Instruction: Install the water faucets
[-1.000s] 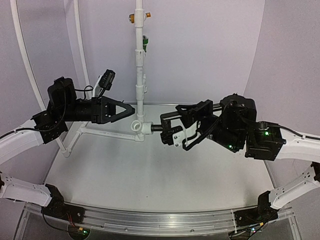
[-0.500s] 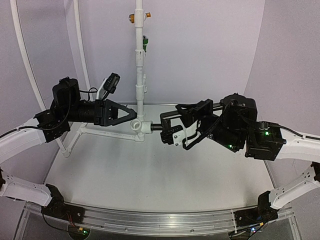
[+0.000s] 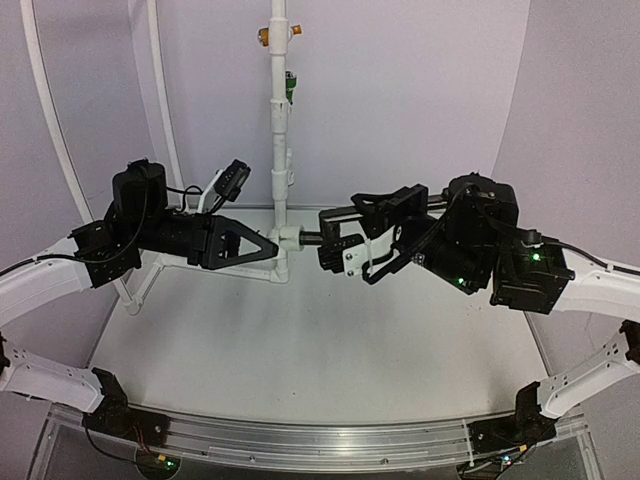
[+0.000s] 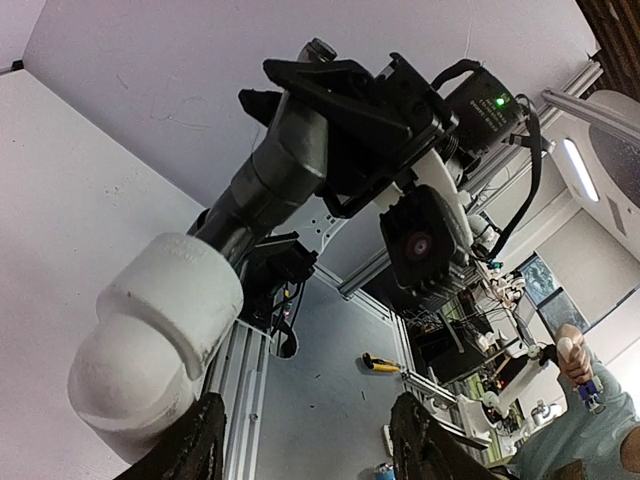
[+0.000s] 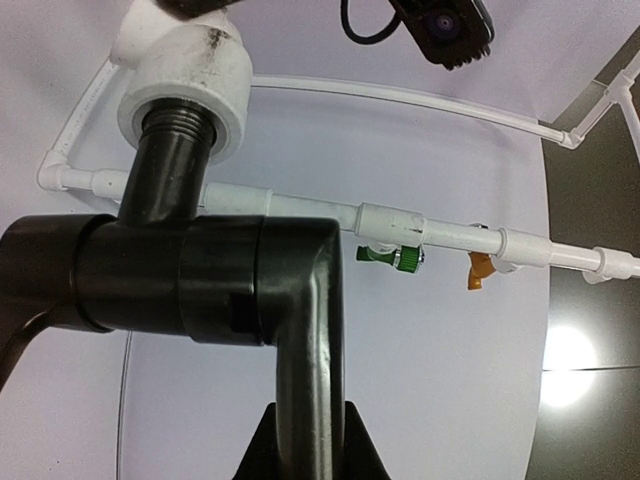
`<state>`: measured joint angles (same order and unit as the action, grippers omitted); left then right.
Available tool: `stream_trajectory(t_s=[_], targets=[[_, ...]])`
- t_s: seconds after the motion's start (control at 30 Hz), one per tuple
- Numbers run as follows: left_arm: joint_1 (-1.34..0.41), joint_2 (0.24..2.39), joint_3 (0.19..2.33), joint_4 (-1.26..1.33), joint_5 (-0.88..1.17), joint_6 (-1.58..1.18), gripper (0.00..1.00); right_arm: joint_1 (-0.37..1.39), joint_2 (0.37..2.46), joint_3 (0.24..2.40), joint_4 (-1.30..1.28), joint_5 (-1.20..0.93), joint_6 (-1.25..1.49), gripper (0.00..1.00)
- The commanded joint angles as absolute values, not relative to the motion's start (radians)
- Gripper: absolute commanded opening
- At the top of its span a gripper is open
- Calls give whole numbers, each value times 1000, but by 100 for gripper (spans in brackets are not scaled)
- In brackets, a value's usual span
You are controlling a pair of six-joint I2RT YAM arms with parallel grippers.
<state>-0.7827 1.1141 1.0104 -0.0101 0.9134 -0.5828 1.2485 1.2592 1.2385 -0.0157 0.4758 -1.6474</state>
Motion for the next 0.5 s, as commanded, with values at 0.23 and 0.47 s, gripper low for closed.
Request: stream_trajectory(t_s=[0.23, 0.47], targets=[[-787, 1123, 1042, -34, 794, -535, 65, 1247, 1238, 1311, 120, 459, -1583, 0], [-785, 1119, 1041, 41, 744, -563, 73, 1249, 1224, 1280, 111, 431, -1569, 0]])
